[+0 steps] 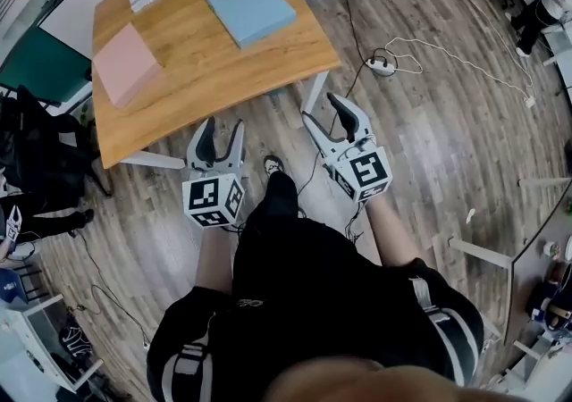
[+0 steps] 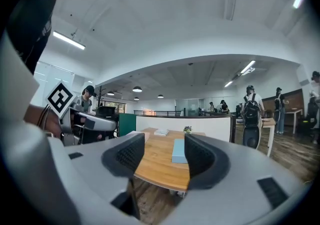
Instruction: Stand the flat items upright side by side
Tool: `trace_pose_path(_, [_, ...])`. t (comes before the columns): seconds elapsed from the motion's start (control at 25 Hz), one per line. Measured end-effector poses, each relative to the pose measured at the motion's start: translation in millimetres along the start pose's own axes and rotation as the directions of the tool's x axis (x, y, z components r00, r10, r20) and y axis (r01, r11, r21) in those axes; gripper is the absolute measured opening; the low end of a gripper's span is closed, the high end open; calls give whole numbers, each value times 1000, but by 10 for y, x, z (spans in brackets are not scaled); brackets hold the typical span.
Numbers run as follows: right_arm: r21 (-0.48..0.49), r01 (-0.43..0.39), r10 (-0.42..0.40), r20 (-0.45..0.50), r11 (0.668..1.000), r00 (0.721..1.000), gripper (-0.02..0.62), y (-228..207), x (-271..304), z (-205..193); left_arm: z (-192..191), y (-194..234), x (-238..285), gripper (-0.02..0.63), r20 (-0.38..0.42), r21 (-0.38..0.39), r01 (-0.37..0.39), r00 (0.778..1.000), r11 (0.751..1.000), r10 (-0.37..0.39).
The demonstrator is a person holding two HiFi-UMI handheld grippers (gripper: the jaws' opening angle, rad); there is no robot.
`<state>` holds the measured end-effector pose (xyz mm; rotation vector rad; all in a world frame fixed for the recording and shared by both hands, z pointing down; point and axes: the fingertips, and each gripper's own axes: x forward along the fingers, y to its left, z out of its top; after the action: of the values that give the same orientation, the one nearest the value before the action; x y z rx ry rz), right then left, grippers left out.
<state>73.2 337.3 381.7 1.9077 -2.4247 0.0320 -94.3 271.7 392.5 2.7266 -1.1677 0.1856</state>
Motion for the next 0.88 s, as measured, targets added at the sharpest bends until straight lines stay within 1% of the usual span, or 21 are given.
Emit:
trace_pose_path(0.12, [-7,0,0,-15,1000,1000,248,-243,215,10,52,101,330,255,-7,-26,11,1000,1000,-11])
trace_pose_path(0.28, [-3,-3,3,-35,1000,999,259,-530,660,68,157,293,777,267,-21,-58,31,999,998,-32])
trace_pose_path(0.4, [-6,-24,23,-53,1000,998,269,-639,991,101,239,461,1065,267,-25,-81,38,999,996,-40])
trace_pose_path(0.56, [-23,-30,28,-81,999,996,281,-827,1442,125,353,727,1448,267,-22,-99,45,999,994,-48])
trace_pose_path(0.76, [-50,-47,42,-109,998,993,288,-986,1846,130,443,983,1762,267,-15,-122,50,999,991,-52])
trace_pose_path(0.88, [-31,-43,40,-107,999,993,291,-1120,2058,141,435,1085,1954,267,-25,-147,53,998,988,-58])
